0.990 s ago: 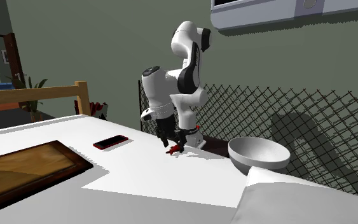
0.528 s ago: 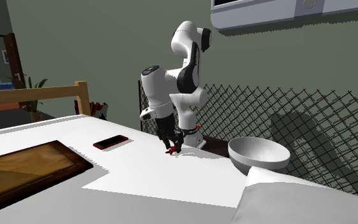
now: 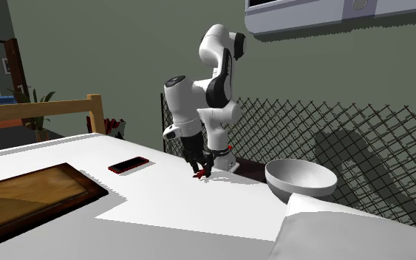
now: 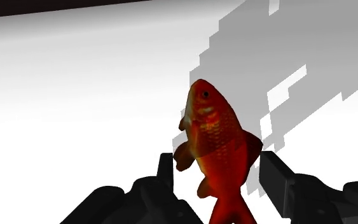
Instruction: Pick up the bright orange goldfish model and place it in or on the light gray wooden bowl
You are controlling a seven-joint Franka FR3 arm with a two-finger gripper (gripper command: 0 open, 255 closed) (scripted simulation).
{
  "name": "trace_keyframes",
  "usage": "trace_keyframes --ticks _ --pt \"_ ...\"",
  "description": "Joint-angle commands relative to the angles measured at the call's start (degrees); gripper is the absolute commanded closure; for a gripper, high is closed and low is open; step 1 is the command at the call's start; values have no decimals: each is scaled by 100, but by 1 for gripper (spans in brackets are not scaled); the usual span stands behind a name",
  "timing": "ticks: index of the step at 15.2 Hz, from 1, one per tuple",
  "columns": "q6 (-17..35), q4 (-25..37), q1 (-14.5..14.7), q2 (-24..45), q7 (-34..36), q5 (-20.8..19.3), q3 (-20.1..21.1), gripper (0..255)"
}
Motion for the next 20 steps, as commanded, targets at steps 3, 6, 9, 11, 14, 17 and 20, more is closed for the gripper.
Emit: trace_keyframes --ticks 3,6,9,11,14,17,20 --pt "-320 97 9 -201 20 4 -27 255" --pt "-591 205 8 -367 40 -4 -58 255" --pt "-858 325 6 -516 62 -15 -90 255" --pt "-1034 410 4 -607 77 -24 -111 255" --pt "-1294 548 1 -731 101 -39 -144 255" --pt "-1549 697 -2 -839 127 -55 -176 255" --pt "-1800 856 -6 -933 153 -72 -208 255"
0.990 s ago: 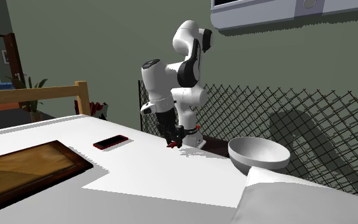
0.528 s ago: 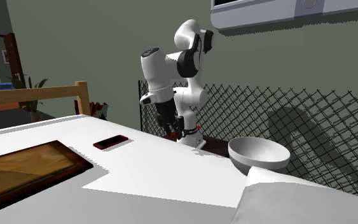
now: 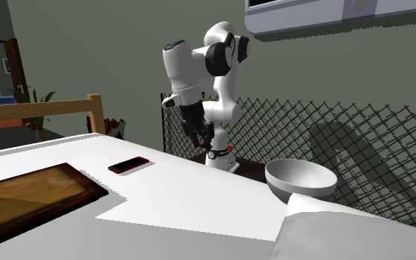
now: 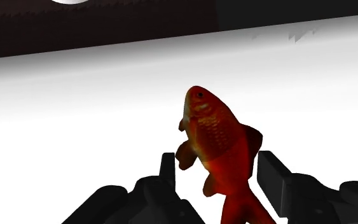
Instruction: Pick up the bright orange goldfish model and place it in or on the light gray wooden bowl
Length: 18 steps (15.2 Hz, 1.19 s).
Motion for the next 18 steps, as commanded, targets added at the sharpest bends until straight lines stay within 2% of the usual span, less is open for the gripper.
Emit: trace_keyframes --ticks 1,9,18 --pt "-160 93 -4 -64 12 -11 -23 255" --pt "-797 566 -17 -231 86 -57 -103 255" --pt "-527 1099 484 265 1354 446 840 255"
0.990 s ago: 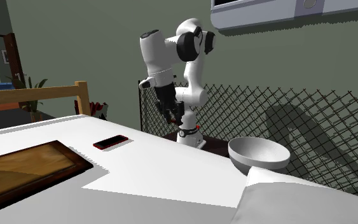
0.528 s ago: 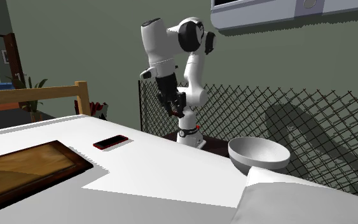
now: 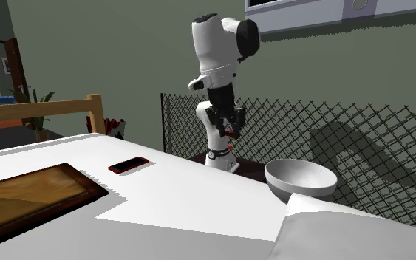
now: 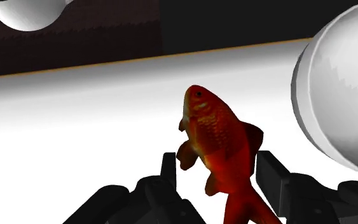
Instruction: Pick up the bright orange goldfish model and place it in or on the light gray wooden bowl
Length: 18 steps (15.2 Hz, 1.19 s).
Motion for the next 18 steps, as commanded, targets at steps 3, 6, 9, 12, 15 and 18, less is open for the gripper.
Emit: trace_keyframes --ticks 3,6,9,12,15,18 --pt "177 314 200 334 606 127 436 255" --pt "302 653 319 687 1075 119 757 255" --pt "427 1046 441 1107 1572 23 1071 255" --pt "543 1495 579 1600 2105 -175 1372 255" --pt "630 1989 770 2150 2655 -472 1618 255" --pt "854 1814 791 2211 2631 -493 1619 255"
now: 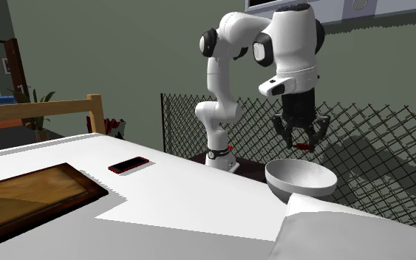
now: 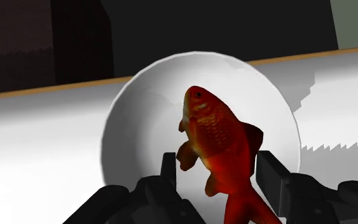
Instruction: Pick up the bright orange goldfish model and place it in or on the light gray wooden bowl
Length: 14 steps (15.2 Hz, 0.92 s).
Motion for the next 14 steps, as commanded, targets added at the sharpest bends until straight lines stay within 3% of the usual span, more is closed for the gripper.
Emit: trace_keyframes --ticks 1,14 --pt "153 -109 17 49 3 -17 13 255" --pt "928 -614 79 376 -28 -160 31 255"
